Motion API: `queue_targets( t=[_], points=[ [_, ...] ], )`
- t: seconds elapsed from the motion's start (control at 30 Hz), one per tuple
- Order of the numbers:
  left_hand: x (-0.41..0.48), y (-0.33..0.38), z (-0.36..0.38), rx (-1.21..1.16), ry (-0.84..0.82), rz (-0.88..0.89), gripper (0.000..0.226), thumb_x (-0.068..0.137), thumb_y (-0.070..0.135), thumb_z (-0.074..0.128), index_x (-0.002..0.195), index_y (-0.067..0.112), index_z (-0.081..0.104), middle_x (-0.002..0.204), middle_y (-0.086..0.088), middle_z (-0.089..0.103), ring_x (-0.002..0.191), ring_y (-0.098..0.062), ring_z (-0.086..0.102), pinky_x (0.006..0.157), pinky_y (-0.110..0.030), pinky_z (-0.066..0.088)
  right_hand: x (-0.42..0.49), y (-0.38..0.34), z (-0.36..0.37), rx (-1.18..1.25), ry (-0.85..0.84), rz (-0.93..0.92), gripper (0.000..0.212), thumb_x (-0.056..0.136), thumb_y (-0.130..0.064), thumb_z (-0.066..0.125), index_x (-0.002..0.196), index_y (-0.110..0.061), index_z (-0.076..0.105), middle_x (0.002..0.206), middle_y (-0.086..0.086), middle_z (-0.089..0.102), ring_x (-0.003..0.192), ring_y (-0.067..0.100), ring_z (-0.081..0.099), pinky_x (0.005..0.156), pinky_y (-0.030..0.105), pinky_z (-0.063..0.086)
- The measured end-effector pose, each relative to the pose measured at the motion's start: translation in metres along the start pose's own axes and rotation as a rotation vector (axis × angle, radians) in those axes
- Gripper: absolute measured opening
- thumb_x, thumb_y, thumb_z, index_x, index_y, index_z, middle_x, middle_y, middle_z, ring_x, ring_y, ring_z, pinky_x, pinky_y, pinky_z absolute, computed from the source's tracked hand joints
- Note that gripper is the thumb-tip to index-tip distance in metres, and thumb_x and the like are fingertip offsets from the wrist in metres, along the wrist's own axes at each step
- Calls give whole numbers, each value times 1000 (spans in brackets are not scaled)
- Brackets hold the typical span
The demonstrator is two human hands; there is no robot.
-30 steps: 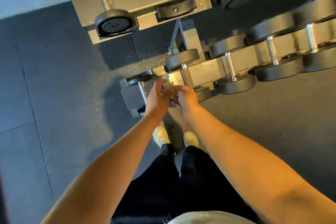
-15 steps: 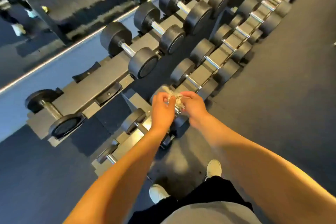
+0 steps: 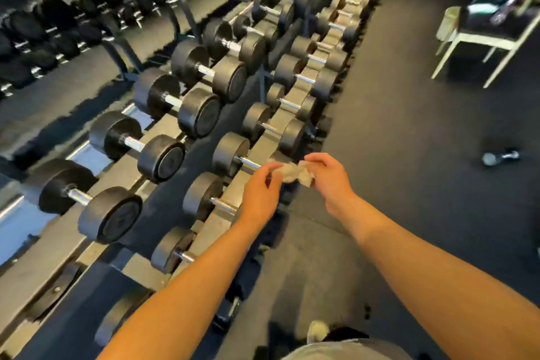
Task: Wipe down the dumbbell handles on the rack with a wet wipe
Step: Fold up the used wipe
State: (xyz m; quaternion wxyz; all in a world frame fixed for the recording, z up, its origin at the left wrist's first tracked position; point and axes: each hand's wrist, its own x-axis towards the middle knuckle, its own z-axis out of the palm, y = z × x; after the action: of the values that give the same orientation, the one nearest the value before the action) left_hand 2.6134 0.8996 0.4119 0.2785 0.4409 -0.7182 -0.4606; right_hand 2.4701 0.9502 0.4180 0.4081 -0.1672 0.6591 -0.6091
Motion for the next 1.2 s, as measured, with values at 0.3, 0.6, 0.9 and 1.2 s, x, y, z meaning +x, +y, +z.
queue_targets(
  t=[0.3,0.6,0.9,1.2],
  points=[
    [127,61,121,40,-286,47,22,94,16,69,115,16,67,106,-3,72,97,-16,67,82,-18,51,103,-46,-102,57,100,-77,21,97,-9,57,116,-10,65,99,5,71,86,14,66,70,24,53],
    [286,101,222,22,-435,97,10,100,24,59,105,27,68,100,6,72,91,-9,70,82,-24,55,236,-101,-179,8,200,-90,39,90,6,58,123,-14,61,104,5,70,82,10,64,65,17,51],
    [452,152,333,-288,-475,-53,17,104,15,50,119,17,58,106,-6,69,85,-15,66,76,-23,56,415,-180,-246,156,390,-47,25,91,6,58,99,-17,57,97,11,57,82,20,57,68,27,47],
    [599,200,497,-371,-487,-139,19,104,18,49,117,16,62,80,-2,64,67,-11,54,70,-30,49,576,-215,-372,427,513,35,20,100,-1,49,111,-12,62,87,6,56,70,15,54,63,29,43]
  ],
)
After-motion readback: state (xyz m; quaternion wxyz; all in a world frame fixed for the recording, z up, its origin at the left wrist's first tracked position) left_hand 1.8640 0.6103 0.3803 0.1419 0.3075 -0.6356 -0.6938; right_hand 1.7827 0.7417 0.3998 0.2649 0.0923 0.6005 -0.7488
